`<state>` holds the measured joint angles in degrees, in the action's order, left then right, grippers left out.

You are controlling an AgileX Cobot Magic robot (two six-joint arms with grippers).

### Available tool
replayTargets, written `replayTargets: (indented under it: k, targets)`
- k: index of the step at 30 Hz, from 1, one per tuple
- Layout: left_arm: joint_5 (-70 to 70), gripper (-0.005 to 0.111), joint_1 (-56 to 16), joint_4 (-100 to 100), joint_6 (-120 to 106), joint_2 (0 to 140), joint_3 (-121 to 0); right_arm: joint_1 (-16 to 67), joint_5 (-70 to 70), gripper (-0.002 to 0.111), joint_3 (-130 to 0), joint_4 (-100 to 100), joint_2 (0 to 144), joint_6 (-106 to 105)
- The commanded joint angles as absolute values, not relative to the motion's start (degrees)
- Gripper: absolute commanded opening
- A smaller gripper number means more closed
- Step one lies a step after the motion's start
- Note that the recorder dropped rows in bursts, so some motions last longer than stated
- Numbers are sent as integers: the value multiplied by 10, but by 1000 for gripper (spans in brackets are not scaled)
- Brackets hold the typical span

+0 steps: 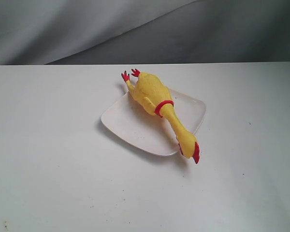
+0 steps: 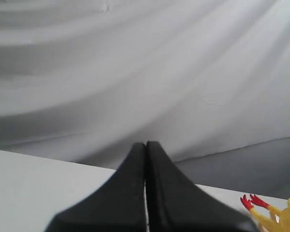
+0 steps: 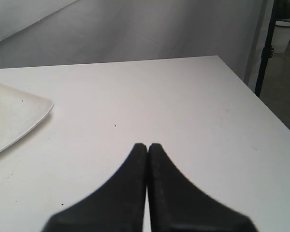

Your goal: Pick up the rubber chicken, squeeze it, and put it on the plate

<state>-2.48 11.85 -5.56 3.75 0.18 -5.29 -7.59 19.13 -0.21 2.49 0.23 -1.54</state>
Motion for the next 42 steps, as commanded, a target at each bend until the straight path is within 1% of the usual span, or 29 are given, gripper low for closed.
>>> replayTargets:
  k: [1, 10, 15, 42]
  targets:
    - [-32, 0, 121, -51, 39, 0, -31, -80, 190, 0, 0, 21, 0, -16]
    - [-51, 0, 121, -51, 12, 0, 0, -80, 190, 0, 0, 21, 0, -16]
    - [-146, 0, 121, -51, -26, 0, 0, -80, 190, 0, 0, 21, 0, -16]
    - [-153, 0, 121, -53, -15, 0, 0, -80, 190, 0, 0, 21, 0, -16]
